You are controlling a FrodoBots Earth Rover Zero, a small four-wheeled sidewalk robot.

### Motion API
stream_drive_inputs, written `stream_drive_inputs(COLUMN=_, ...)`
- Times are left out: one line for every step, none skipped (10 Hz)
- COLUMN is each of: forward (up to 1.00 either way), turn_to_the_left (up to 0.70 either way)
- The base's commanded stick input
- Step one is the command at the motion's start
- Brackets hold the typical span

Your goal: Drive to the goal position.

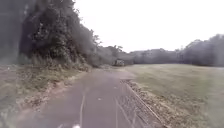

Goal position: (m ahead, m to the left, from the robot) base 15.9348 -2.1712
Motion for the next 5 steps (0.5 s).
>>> stream_drive_inputs(forward=0.45, turn_to_the_left=0.0)
stream_drive_inputs(forward=0.45, turn_to_the_left=0.0)
stream_drive_inputs(forward=0.45, turn_to_the_left=0.0)
stream_drive_inputs(forward=0.45, turn_to_the_left=0.0)
stream_drive_inputs(forward=0.45, turn_to_the_left=0.0)
